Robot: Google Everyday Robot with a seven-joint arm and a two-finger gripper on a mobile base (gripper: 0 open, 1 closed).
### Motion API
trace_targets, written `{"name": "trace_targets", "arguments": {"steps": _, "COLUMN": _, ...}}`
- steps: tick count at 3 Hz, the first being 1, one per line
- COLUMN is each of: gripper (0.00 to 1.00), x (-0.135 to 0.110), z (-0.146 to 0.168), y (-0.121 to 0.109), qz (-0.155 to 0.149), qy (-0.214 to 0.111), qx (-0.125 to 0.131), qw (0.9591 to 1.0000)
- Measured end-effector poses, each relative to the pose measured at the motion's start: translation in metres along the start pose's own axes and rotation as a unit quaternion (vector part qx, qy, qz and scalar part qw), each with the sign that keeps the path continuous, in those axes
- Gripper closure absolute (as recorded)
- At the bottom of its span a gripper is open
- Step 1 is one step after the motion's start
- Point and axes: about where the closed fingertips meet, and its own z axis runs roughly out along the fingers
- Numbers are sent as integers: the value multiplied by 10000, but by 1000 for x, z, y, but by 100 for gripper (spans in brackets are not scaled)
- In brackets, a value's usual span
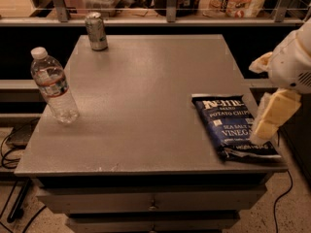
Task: Move blue chip bag near 7up can
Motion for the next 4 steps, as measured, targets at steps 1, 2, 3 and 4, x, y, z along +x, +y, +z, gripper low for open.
{"name": "trace_targets", "arguments": {"steps": 1, "gripper": 0, "x": 5, "z": 33, "y": 3, "qz": 92, "qy": 177, "qx": -203, "qw": 9996}}
{"name": "trace_targets", "arguments": {"steps": 2, "gripper": 0, "x": 13, "z": 63, "y": 5, "qz": 258, "qy": 390, "qx": -336, "qw": 9983}}
{"name": "trace_targets", "arguments": {"steps": 3, "gripper": 2, "x": 24, "z": 90, "y": 7, "qz": 455, "qy": 567, "qx": -600, "qw": 9956}}
{"name": "trace_targets", "arguments": {"steps": 4, "gripper": 25, "x": 23, "z": 94, "y": 6, "qz": 446, "qy": 614, "qx": -660, "qw": 9949}}
